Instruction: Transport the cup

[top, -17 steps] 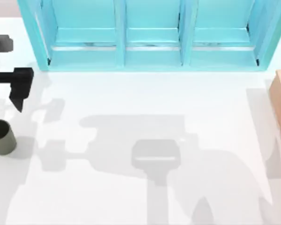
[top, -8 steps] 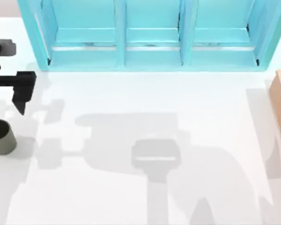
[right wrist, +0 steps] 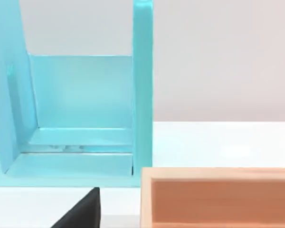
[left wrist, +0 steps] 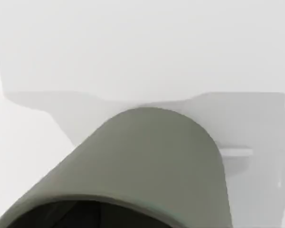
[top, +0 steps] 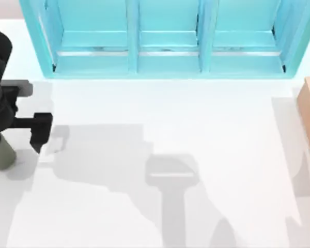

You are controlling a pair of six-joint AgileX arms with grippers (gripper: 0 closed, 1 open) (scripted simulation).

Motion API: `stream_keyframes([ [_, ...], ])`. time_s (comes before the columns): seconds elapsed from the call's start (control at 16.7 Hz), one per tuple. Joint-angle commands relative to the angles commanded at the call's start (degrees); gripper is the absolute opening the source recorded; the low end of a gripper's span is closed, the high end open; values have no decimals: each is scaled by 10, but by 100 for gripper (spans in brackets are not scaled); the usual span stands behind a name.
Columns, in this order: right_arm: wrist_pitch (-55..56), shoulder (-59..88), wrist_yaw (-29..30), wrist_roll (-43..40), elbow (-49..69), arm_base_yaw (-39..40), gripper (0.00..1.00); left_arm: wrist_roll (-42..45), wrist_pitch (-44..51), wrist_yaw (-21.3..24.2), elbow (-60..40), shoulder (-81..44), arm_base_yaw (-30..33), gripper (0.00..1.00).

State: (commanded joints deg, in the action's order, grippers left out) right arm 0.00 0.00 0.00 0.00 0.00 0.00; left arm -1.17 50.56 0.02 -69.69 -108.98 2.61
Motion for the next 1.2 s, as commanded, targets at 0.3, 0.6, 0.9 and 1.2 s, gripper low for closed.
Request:
stream_keyframes([
  [0.3, 0, 0, 0, 0, 0, 0, 100, 0, -6, 0, 5, -2, 0, 100],
  [0.6, 0, 0, 0, 0, 0, 0, 100, 0, -6, 0, 5, -2, 0, 62],
  [0.9, 0, 0, 0, 0, 0, 0, 100, 0, -6, 0, 5, -2, 0, 25],
  [1.2, 0, 0, 0, 0, 0, 0, 100, 0, -6, 0, 5, -2, 0, 0],
])
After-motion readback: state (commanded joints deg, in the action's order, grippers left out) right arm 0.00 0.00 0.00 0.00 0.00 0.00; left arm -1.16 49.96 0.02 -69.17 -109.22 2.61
